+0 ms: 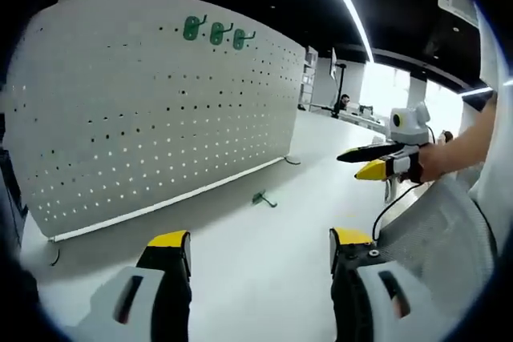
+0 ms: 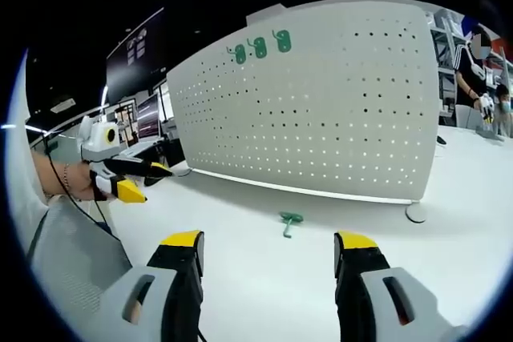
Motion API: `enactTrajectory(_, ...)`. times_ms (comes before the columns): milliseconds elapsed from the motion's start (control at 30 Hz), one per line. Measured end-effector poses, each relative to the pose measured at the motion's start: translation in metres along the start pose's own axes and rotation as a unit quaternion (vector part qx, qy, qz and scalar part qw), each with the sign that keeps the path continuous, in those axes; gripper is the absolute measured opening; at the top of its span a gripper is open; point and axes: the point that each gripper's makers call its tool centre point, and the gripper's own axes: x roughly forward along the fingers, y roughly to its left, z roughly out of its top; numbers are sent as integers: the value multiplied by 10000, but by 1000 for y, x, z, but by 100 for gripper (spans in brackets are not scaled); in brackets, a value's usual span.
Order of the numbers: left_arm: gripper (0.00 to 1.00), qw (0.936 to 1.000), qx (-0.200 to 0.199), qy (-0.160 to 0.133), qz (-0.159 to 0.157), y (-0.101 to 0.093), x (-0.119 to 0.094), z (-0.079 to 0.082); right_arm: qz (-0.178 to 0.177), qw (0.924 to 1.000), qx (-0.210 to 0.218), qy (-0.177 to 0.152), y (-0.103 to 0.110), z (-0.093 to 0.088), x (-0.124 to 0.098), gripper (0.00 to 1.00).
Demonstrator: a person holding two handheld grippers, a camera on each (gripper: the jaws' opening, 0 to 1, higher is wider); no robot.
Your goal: Insert the hook assembly into the mounting plate slot until the hook locks in place.
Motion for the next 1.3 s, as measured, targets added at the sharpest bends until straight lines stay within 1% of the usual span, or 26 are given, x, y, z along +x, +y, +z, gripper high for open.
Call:
enactTrajectory(67, 71, 9999, 91, 81, -115, -1, 5, 0, -14, 10000, 17, -4, -1, 0, -1, 63)
enactTrajectory(100, 71, 9997, 145, 134, -136, 0, 8, 0, -24, 9999, 95, -19, -2, 0, -1, 63)
enactTrajectory(167, 70, 9994, 229, 200, -163, 2, 12, 1, -38, 9999, 94, -39, -2, 1, -1, 63)
enactTrajectory(467, 70, 9971, 540, 378, -369, 10, 30, 10, -44, 10000, 86, -22, -2, 0, -1, 63)
enactTrajectory(600, 69, 9955, 680, 437, -490, 11, 43, 13, 12, 10000, 56, 35, 2, -3, -1, 63)
enactTrajectory(733, 69, 9924, 871, 572, -650, 10, 56, 16, 34, 10000, 19, 53, 3, -4, 0, 63)
enactTrajectory(867, 69, 9897, 978, 720, -752, 12, 66, 14, 49, 10000, 17, 67, 4, -5, 0, 63)
enactTrajectory(967, 69, 9892, 923, 810, -800, 16, 73, 12, 41, 10000, -12, 60, 4, -5, 0, 63)
enactTrajectory(1000, 69, 9888, 916, 845, -823, 16, 76, 11, 47, 9999, -79, 80, 5, -5, 0, 63)
enactTrajectory(1067, 69, 9878, 963, 884, -845, 17, 80, 11, 63, 9999, -99, 88, 6, -5, 0, 63)
enactTrajectory(1100, 69, 9866, 993, 956, -875, 17, 83, 9, 70, 9999, -110, 91, 6, -5, 0, 63)
enactTrajectory(1300, 69, 9821, 1148, 1112, -998, 16, 93, 6, 39, 9999, -86, 91, 5, -6, 0, 63)
